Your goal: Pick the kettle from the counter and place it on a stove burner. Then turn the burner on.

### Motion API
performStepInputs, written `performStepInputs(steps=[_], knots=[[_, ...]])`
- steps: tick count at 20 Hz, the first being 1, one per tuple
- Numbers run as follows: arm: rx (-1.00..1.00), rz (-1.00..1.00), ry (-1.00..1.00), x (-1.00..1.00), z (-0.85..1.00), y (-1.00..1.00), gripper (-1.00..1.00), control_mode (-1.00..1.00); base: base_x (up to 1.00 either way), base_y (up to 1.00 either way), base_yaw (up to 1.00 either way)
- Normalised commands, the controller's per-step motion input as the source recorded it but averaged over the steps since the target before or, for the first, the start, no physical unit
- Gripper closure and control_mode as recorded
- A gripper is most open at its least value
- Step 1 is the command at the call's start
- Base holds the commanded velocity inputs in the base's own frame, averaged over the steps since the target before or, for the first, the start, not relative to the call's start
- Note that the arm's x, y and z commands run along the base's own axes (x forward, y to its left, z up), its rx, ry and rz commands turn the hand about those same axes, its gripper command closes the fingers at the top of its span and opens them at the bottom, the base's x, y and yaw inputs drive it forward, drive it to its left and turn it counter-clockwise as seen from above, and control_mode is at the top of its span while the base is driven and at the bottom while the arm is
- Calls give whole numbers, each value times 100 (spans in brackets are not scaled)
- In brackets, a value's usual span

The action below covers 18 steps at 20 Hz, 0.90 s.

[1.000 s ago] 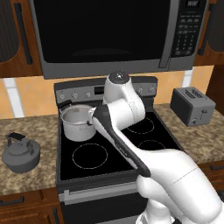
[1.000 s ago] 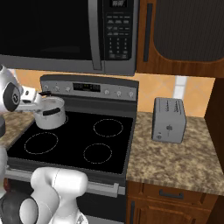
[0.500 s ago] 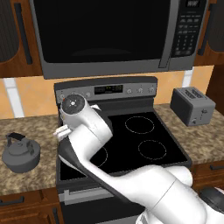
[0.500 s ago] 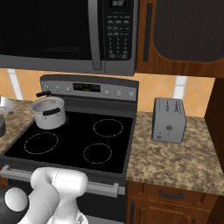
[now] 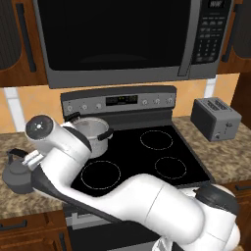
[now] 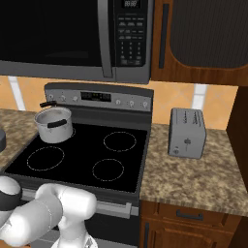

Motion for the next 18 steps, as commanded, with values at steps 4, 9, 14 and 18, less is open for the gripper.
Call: performStepInputs(steps=[4, 9, 14, 18], knots=[[1, 22, 9, 33, -17, 100, -100, -100, 0, 0, 0], [5, 21, 22, 79, -38, 66, -100, -100, 0, 0, 0], [1, 9, 19, 40, -29, 20, -100, -100, 0, 0, 0], [0, 0, 7, 35, -43, 22, -100, -100, 0, 0, 0]])
